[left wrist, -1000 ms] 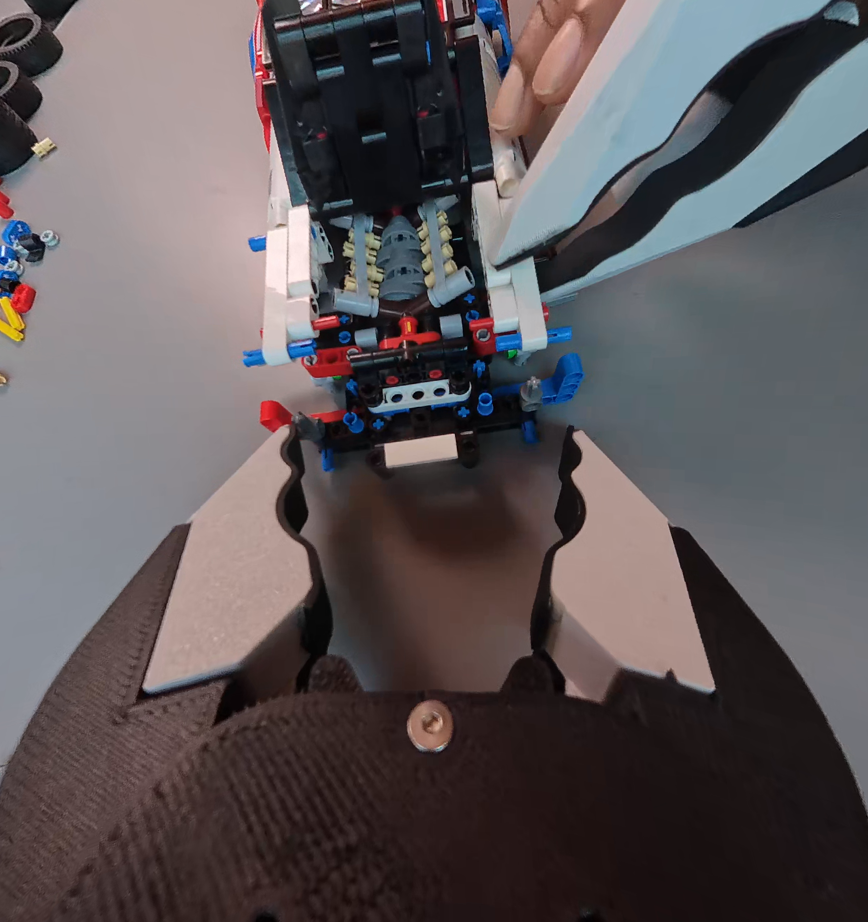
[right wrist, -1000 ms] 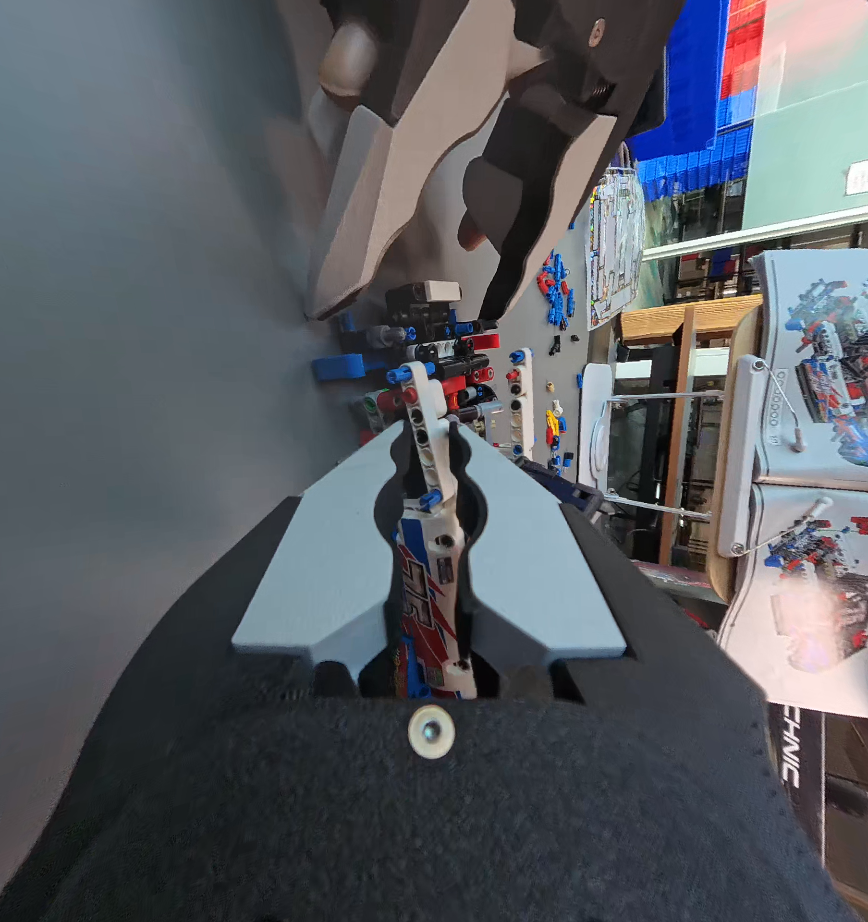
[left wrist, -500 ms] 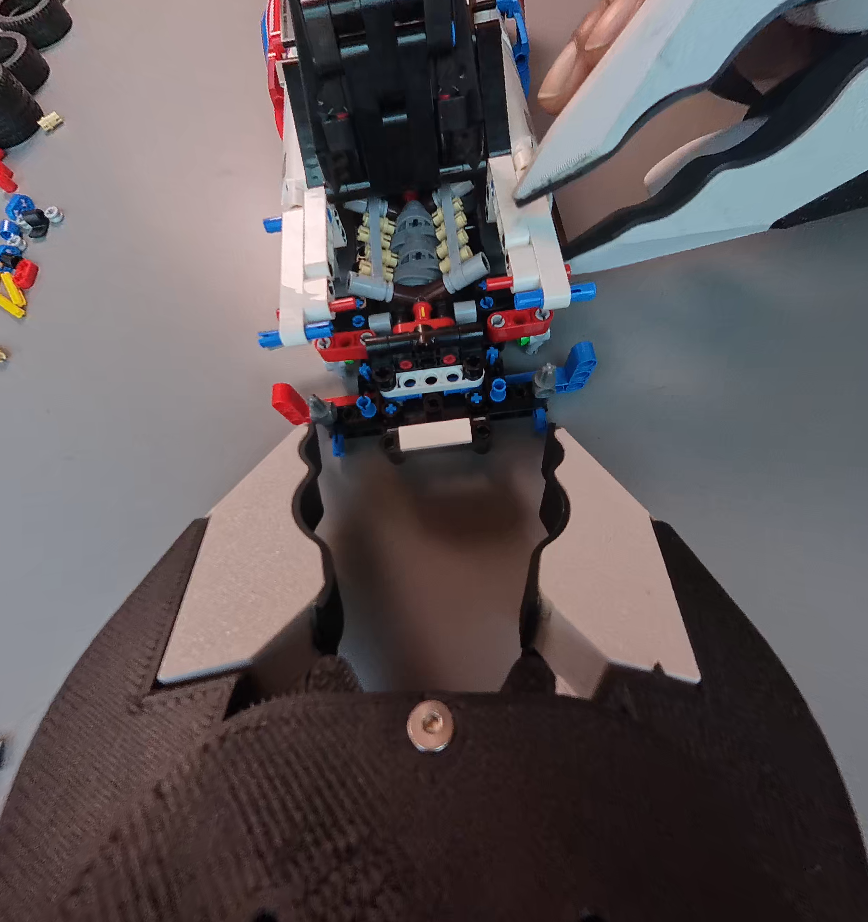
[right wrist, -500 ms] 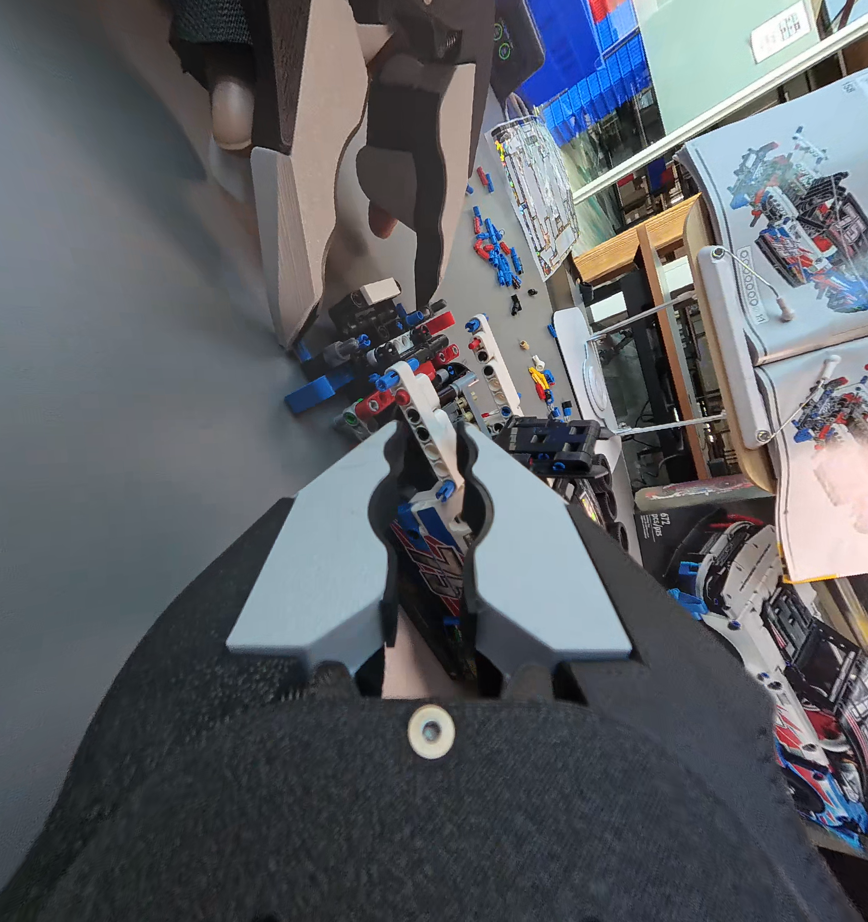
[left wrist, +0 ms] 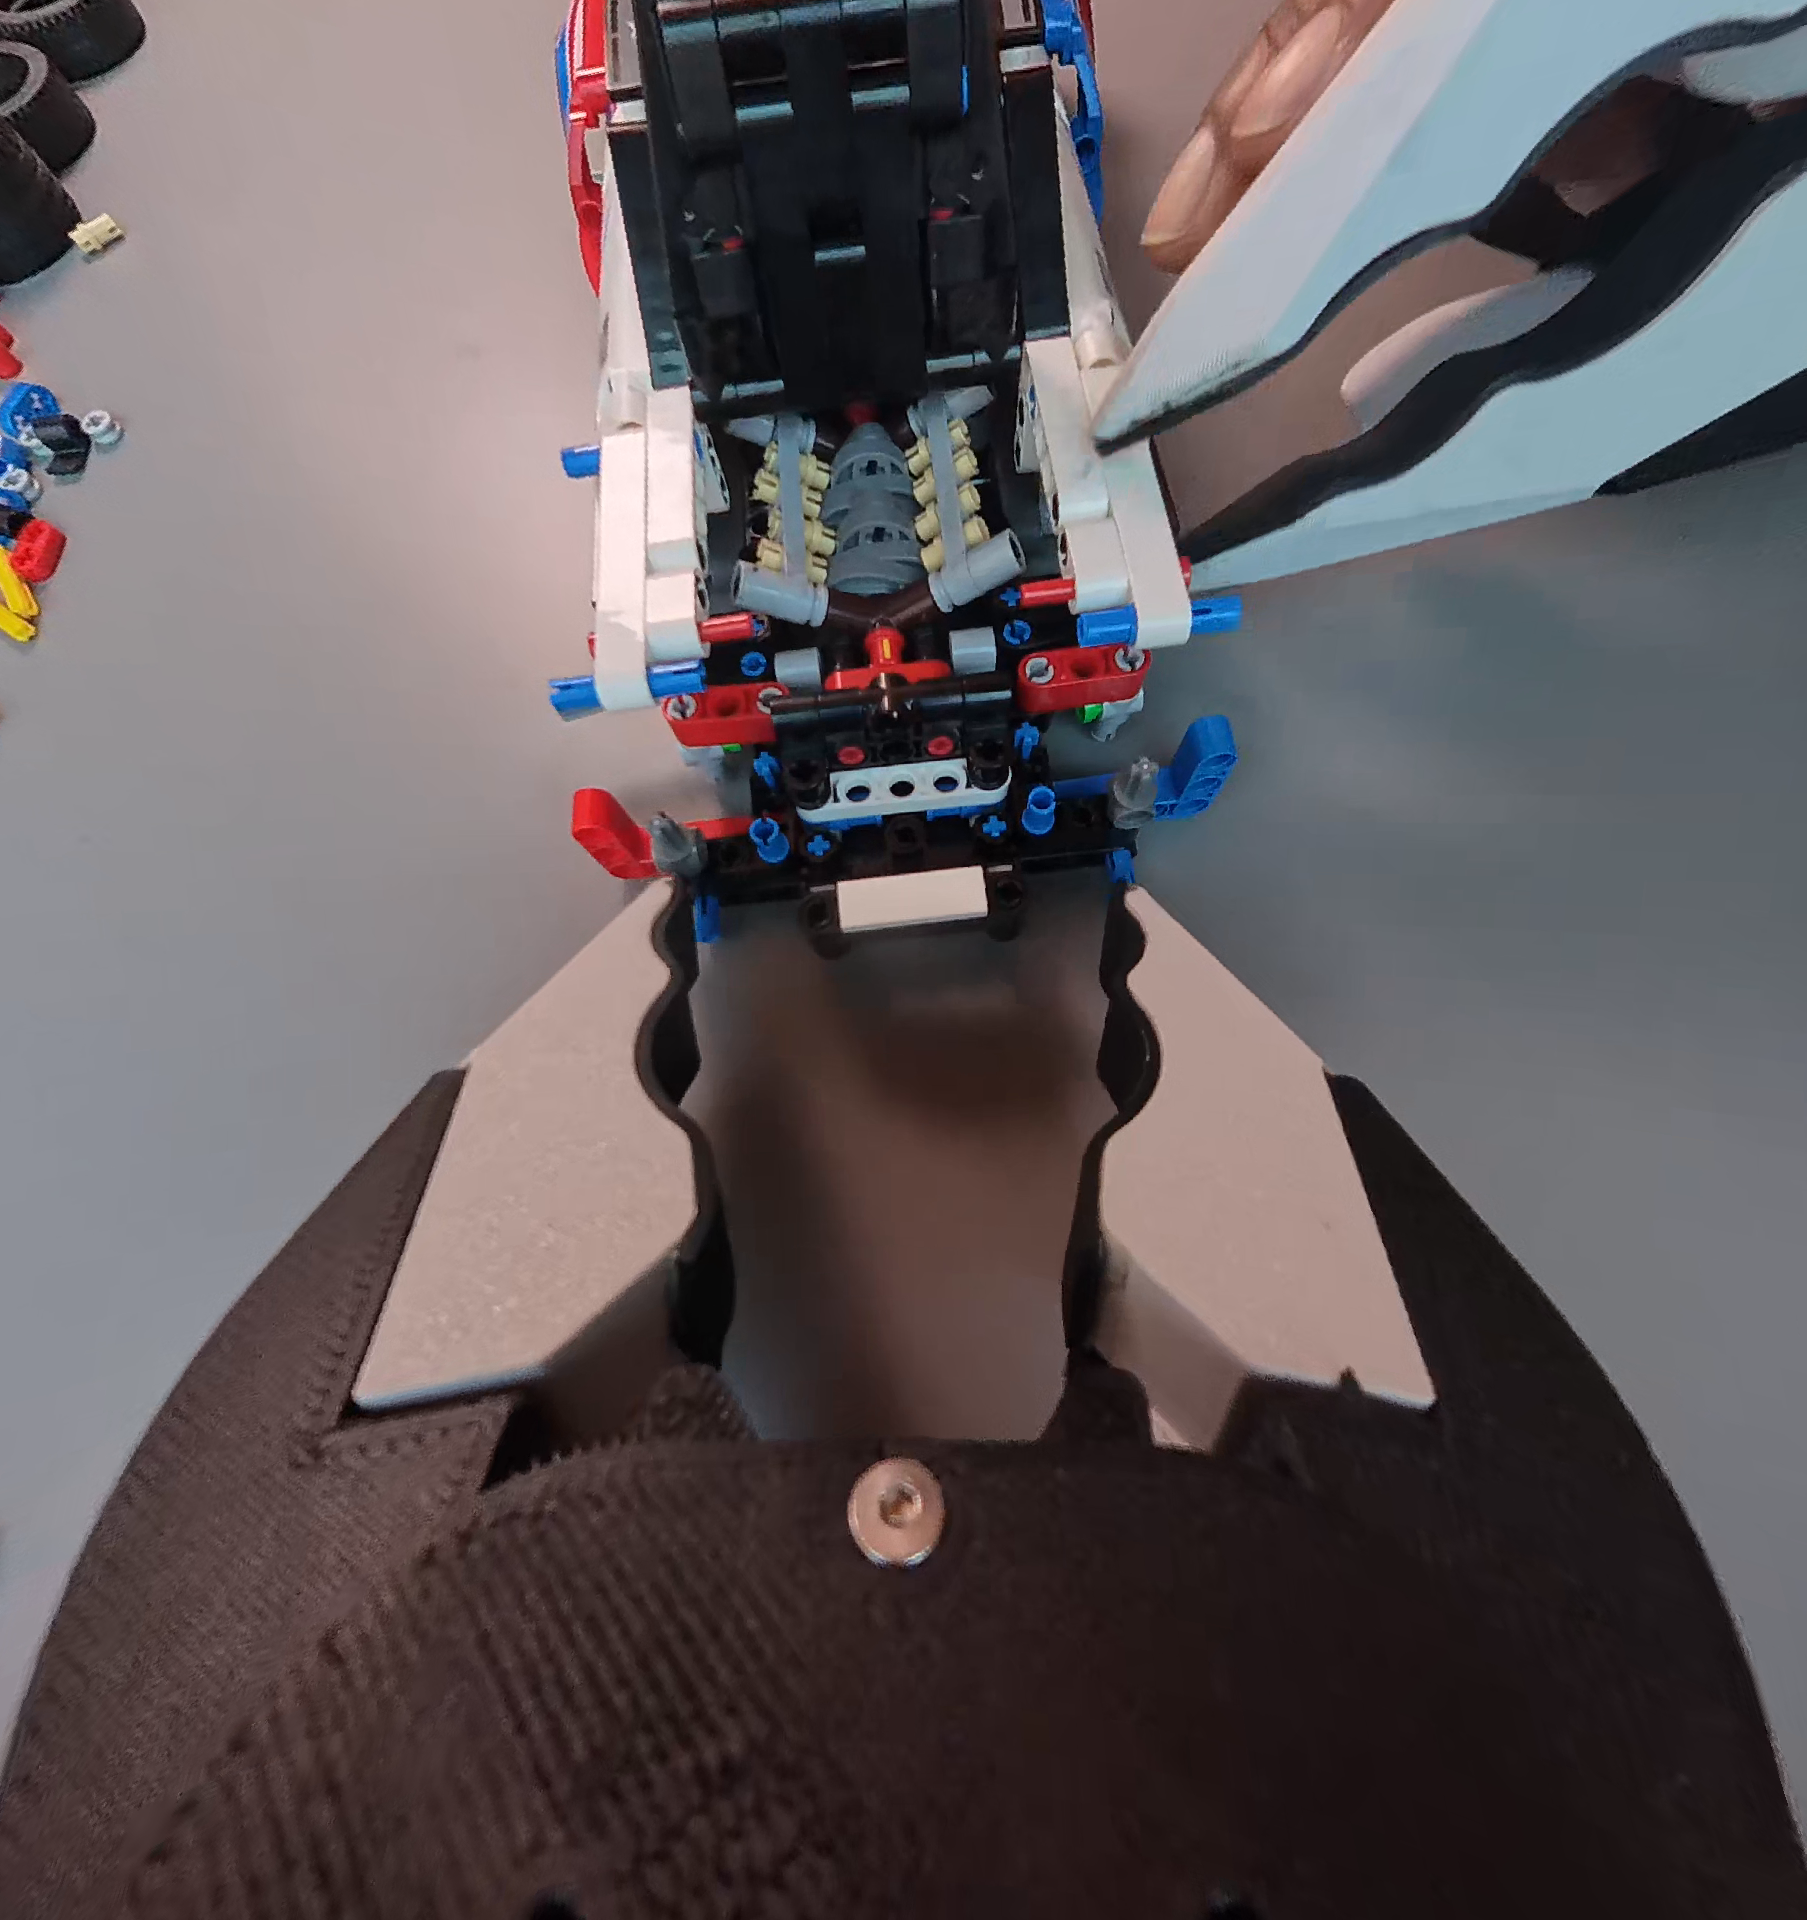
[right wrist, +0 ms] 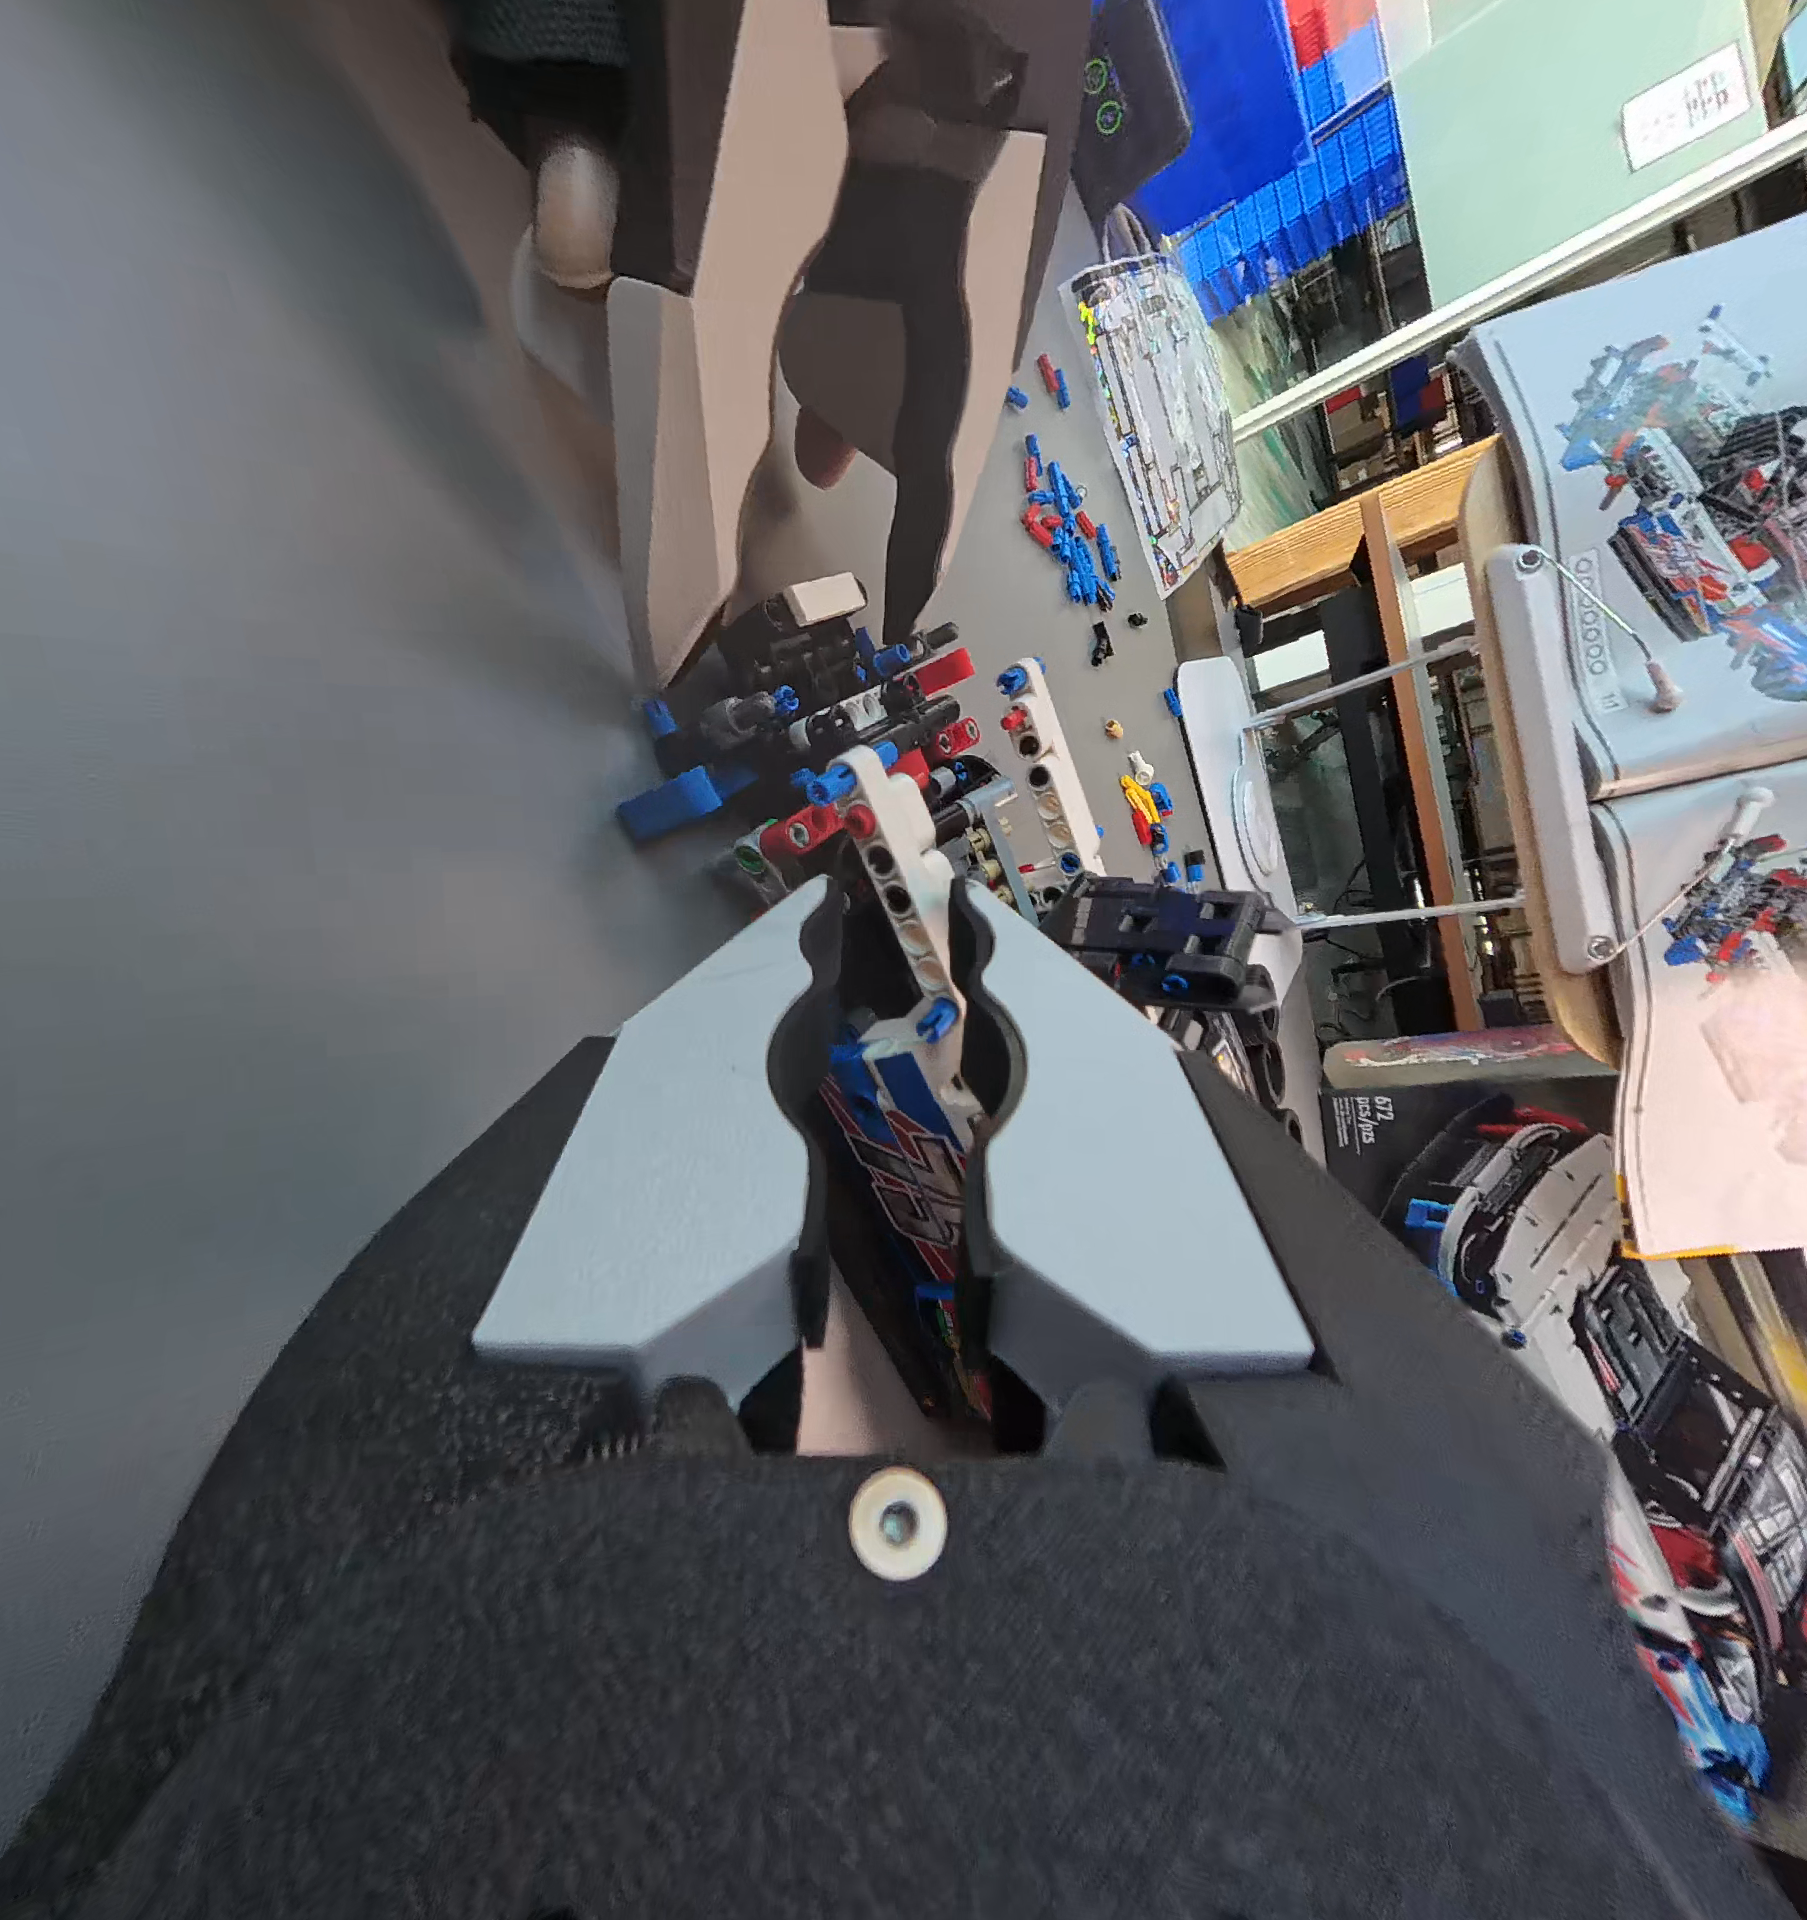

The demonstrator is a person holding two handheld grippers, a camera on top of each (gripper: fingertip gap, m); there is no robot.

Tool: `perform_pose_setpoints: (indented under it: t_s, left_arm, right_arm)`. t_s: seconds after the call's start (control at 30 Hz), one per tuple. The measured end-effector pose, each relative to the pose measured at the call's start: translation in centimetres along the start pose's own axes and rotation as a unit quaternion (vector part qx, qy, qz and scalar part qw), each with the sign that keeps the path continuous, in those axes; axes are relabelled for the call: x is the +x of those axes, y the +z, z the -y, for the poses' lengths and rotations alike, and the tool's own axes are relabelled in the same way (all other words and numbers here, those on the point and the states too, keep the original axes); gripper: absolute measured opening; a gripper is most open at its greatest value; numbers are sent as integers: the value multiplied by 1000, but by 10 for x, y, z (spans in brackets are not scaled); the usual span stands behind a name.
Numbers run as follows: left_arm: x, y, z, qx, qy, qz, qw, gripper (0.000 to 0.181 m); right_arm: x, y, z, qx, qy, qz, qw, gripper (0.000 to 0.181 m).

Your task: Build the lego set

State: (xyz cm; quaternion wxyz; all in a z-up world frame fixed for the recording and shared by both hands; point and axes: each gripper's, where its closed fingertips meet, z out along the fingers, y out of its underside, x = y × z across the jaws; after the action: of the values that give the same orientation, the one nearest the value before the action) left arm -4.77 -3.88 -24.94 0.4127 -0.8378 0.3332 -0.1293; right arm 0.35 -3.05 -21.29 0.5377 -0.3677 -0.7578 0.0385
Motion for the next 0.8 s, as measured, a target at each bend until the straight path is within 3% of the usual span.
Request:
perform_pose_setpoints:
  t_s: [0.07, 0.33, 0.53, 0.63, 0.73, 0.8]
  left_arm:
    - [-3, 0, -3, -7, 2, 9, 1000, 64]
    - [-3, 1, -2, -6, 2, 14, 1000, 55]
    - [-4, 1, -2, -6, 3, 16, 1000, 44]
    - [-5, 1, -2, -6, 1, 17, 1000, 41]
    - [-8, 1, -2, -6, -1, 20, 1000, 41]
    - [-14, 0, -3, -6, -4, 33, 999, 41]
  right_arm:
    - [3, 4, 1, -4, -8, -6, 1000, 13]
    - [6, 4, -3, 1, 52, -1, 999, 16]
    - [31, -25, 6, 105, 118, 40, 987, 32]
    - [64, -37, -30, 89, 131, 41, 986, 37]
    - [79, -36, -84, 21, 163, 80, 983, 60]
    - [89, -34, -109, 6, 185, 78, 980, 63]
